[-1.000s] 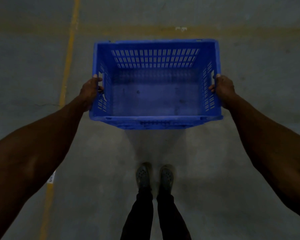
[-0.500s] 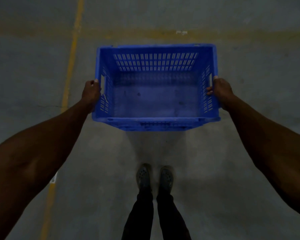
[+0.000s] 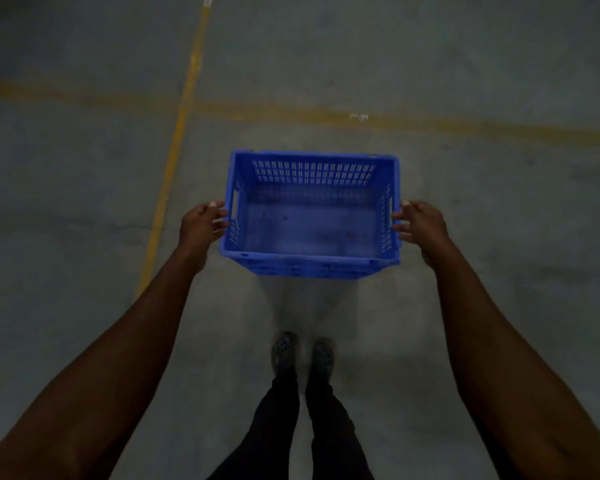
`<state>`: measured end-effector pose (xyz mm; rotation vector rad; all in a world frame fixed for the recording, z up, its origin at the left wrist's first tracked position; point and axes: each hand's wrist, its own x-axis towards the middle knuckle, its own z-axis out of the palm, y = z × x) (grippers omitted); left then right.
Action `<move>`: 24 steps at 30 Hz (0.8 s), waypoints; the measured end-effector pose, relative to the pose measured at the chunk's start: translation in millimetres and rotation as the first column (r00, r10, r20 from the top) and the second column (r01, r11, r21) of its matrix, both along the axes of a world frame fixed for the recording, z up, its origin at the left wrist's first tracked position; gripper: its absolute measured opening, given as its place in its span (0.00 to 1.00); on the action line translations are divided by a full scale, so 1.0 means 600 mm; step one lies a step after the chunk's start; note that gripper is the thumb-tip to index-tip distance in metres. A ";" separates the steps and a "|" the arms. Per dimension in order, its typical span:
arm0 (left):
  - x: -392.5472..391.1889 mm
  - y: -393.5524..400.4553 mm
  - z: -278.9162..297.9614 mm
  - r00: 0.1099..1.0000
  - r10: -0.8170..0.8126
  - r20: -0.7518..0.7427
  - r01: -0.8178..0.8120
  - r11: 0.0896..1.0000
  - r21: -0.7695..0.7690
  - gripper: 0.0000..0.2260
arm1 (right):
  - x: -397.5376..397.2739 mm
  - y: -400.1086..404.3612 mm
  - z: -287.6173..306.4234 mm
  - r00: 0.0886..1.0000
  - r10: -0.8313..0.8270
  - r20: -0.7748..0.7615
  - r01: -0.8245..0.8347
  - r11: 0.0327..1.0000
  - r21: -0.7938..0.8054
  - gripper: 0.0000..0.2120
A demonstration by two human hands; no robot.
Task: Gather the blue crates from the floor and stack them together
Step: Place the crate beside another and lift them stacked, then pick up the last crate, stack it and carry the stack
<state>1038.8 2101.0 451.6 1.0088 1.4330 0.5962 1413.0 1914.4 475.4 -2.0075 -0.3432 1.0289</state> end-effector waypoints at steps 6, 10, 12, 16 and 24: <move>-0.036 -0.138 0.191 0.991 0.089 0.100 -0.087 0.996 -0.025 0.10 | -0.067 -0.063 0.168 1.000 -0.007 -0.007 0.008 0.998 0.069 0.08; -0.078 -0.250 0.288 0.955 0.251 0.155 -0.249 0.968 -0.031 0.10 | -0.132 -0.091 0.256 0.996 0.077 -0.036 -0.073 0.991 0.112 0.07; -0.110 -0.310 0.323 0.922 0.340 0.185 -0.341 0.940 -0.024 0.10 | -0.175 -0.097 0.293 0.985 0.161 -0.052 -0.153 0.979 0.135 0.06; -0.193 -0.442 0.369 0.828 0.514 0.224 -0.525 0.851 -0.013 0.10 | -0.283 -0.101 0.344 0.920 0.389 -0.052 -0.375 0.910 0.177 0.06; -0.422 -0.811 0.363 0.422 0.877 0.232 -0.898 0.438 -0.024 0.11 | -0.606 -0.174 0.378 0.510 0.859 -0.045 -0.845 0.510 0.160 0.06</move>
